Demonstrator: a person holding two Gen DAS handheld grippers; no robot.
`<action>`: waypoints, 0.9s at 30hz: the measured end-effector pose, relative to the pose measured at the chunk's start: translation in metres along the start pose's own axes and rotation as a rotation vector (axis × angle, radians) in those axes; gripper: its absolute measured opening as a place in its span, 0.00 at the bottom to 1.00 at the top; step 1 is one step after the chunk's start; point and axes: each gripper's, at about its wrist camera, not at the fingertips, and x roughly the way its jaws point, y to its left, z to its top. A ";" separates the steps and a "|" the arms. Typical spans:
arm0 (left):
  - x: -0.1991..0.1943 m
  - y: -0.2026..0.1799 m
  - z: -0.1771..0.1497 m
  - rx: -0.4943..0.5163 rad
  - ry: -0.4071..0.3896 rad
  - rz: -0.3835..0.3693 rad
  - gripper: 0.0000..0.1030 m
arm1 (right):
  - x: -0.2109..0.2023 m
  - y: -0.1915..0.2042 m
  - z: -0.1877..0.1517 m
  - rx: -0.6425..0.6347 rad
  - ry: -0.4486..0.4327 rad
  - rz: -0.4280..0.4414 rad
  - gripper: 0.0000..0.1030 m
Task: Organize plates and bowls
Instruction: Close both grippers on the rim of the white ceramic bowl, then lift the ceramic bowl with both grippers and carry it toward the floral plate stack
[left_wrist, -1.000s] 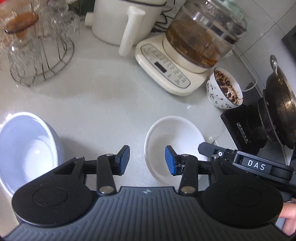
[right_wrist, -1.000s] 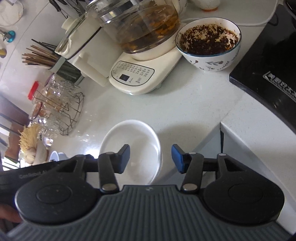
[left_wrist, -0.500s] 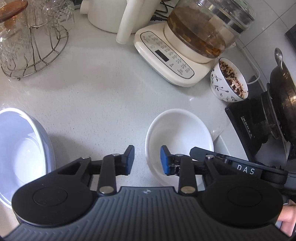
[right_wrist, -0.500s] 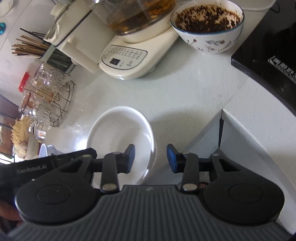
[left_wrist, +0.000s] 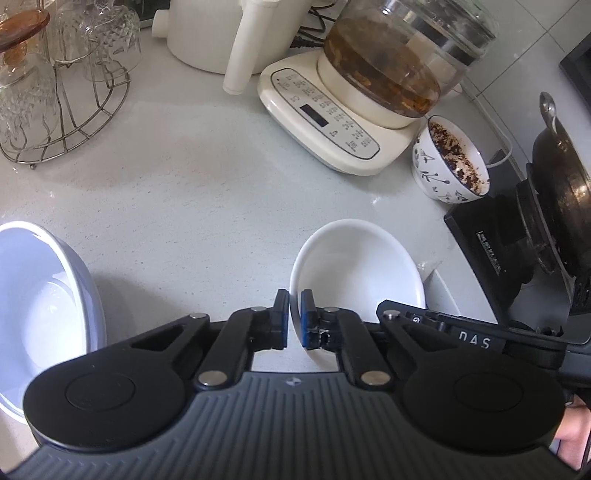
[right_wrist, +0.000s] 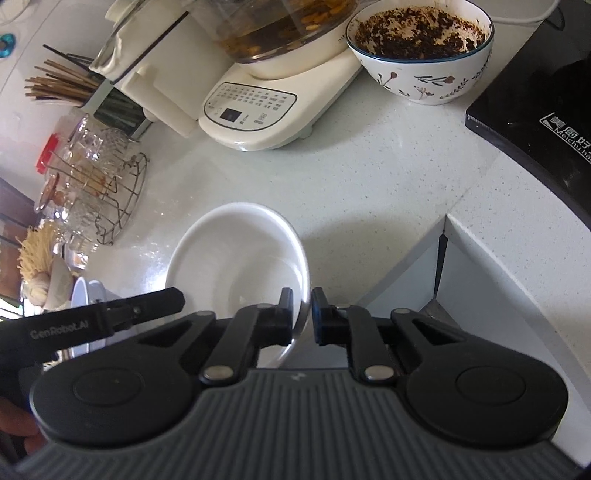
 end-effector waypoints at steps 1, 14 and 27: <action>-0.001 0.000 -0.001 0.002 -0.003 -0.003 0.07 | -0.001 0.000 0.000 0.001 0.000 0.001 0.12; -0.013 0.012 -0.008 -0.006 -0.005 -0.010 0.07 | -0.006 0.012 -0.015 0.010 -0.013 0.038 0.12; -0.041 0.017 0.000 0.001 -0.044 -0.057 0.07 | -0.022 0.033 -0.020 0.026 -0.085 0.029 0.12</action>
